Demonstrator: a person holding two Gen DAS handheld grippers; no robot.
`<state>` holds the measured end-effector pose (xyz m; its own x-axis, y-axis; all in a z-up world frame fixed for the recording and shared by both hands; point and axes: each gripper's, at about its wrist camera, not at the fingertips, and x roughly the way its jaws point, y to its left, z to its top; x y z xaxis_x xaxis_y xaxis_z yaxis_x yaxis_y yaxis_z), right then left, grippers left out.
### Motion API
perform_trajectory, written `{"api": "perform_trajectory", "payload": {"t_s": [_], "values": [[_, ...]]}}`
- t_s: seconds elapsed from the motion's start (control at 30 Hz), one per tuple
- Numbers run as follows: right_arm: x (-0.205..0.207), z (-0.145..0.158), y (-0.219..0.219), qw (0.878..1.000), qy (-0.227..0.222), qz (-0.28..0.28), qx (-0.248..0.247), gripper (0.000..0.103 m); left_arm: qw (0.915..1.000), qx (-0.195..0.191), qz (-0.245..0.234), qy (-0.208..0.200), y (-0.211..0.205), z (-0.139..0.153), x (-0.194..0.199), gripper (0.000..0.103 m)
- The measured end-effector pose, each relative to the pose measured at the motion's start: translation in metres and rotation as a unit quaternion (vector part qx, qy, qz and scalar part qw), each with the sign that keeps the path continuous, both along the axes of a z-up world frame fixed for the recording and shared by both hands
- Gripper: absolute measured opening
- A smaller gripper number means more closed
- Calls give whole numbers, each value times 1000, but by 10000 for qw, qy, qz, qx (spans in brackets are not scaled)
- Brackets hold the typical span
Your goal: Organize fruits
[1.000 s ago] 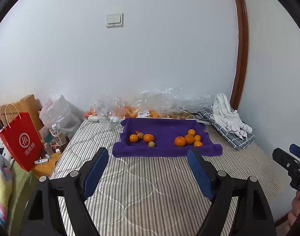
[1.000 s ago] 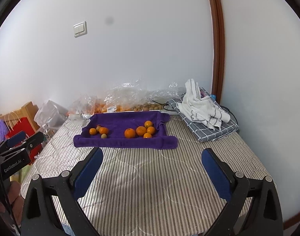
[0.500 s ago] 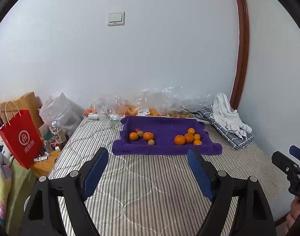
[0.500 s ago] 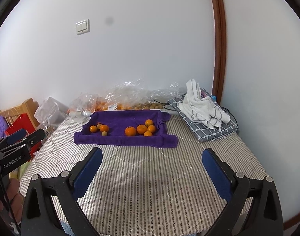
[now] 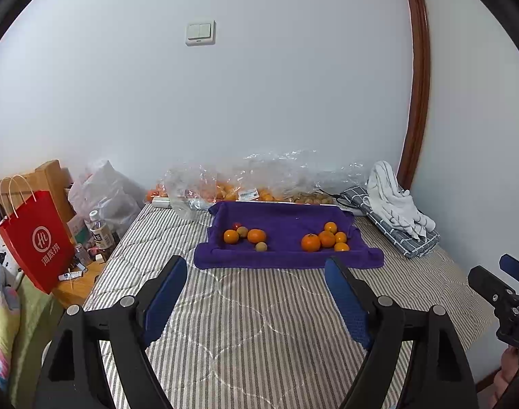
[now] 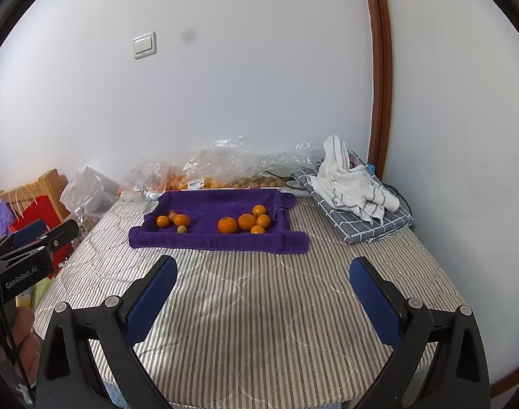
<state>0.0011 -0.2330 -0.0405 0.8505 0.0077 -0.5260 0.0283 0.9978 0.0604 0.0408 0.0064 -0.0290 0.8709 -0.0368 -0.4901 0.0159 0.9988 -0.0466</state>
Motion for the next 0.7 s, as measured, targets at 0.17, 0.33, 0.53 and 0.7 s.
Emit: {"api": "perform_trajectory", "payload": {"t_s": [0.17, 0.33, 0.53, 0.7], "values": [[-1, 0, 1, 10000, -7, -12, -48, 100, 10000, -9, -8, -3, 0, 0, 0, 82], [-1, 1, 2, 10000, -14, -6, -83, 100, 10000, -18, -19, -16, 1, 0, -1, 82], [-1, 1, 0, 10000, -14, -2, -73, 100, 10000, 12, -23, -44, 2, 2, -3, 83], [-1, 1, 0, 10000, -23, 6, -77, 100, 10000, 18, -28, -45, 2, 3, -3, 83]]}}
